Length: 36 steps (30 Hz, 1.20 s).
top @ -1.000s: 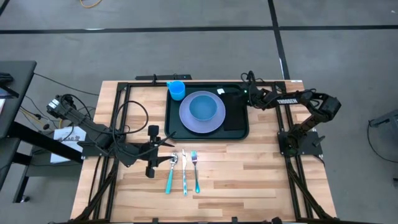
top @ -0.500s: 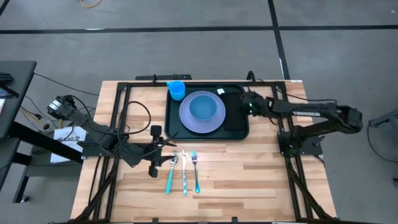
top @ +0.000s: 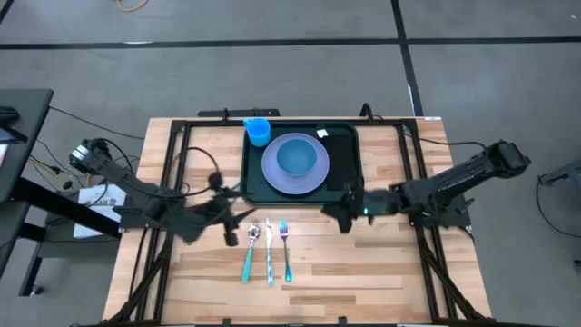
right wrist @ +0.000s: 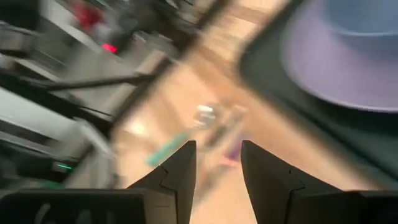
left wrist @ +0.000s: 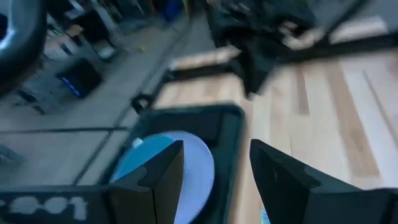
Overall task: Set up tray
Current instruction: Put the fork on top of the table napkin to the right of the purple plate on the tray
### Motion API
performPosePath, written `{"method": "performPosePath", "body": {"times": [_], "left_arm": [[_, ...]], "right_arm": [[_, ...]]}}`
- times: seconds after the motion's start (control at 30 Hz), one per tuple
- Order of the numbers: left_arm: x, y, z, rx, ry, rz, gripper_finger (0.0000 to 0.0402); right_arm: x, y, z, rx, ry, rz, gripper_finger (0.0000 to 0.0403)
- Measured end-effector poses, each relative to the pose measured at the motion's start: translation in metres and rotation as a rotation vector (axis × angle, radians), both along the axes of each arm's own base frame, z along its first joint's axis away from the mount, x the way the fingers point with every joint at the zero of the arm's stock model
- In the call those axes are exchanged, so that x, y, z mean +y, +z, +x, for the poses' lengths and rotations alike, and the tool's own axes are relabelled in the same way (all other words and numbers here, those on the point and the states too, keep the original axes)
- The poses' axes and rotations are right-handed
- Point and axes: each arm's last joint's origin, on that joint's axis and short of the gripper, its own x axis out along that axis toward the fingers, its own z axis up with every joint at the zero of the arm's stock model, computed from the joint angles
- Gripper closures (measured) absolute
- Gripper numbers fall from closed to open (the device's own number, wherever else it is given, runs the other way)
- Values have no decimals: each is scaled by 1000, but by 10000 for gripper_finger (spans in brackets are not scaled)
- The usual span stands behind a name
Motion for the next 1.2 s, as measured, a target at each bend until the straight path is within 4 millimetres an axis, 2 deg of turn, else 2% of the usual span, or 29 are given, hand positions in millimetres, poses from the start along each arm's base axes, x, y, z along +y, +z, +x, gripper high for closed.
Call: {"method": "performPosePath", "body": {"times": [0.1, 0.23, 0.4, 0.57, 0.73, 0.9, 1.0, 1.2], "left_arm": [[1, 3, -27, -60, -5, -23, 226], [11, 6, -72, -138, -163, -135, 226], [34, -4, -116, -247, -368, -286, 226], [60, -21, -144, -341, -415, -355, 226], [82, -29, -164, -422, -427, -381, 226], [91, -34, -174, -449, -485, -440, 226], [90, -36, -176, -425, -541, -459, 226], [88, -44, -177, -319, -637, -433, 226]], "right_arm": [[25, 0, 7, -120, -4, 15, 285], [48, -1, 21, -152, -47, 1, 285], [64, 3, 57, -103, -72, -17, 285], [76, 13, 94, 61, -76, -5, 285], [85, 25, 119, 228, -175, 63, 285], [95, 37, 149, 261, -222, 130, 285], [101, 36, 164, 290, -224, 158, 285], [108, 19, 192, 350, -233, 221, 285]]}}
